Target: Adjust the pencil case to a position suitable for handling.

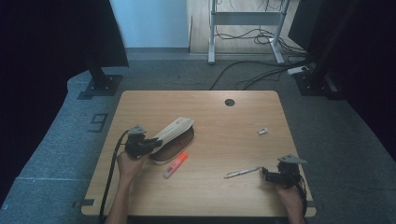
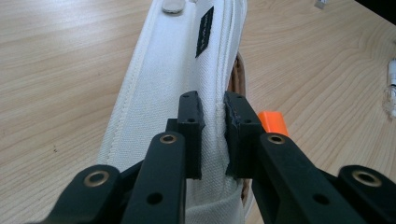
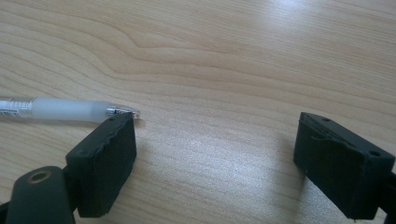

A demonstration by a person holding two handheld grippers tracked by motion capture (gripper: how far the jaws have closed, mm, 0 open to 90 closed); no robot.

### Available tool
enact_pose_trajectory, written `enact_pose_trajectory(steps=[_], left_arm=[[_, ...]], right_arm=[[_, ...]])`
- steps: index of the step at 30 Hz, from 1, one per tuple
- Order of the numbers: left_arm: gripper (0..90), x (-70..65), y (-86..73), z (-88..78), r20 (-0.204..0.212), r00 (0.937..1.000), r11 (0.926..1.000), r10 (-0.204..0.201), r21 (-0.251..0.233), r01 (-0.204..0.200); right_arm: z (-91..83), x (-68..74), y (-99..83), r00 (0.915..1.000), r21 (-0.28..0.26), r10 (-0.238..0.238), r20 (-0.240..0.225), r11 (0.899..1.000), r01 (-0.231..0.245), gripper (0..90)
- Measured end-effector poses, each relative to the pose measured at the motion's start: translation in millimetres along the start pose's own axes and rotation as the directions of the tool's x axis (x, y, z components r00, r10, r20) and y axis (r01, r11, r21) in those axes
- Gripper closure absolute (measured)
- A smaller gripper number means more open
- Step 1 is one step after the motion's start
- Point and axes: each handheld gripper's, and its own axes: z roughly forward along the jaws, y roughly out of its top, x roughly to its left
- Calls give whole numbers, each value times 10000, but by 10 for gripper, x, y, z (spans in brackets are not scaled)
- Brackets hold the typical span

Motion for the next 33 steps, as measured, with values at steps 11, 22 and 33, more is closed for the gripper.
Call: enact_pose_trajectory(steps=[11,22,33], left_arm=[[782,-10,-7,-5,-74,9999,9999,90,-81,-91],[780,13,-10,-9,90,10000,9999,30,-147,-29],[777,16,-16,-12,167,9998,9999,73,-150,-71]], right_arm=[[-4,-20,20,9999,106,32,-110,9999,-30,137],[-24,-98,198,9999,-189,81,-118,9998,-84,134],[71,-167,416,9997,-266,206,-145,9994,-210,118]])
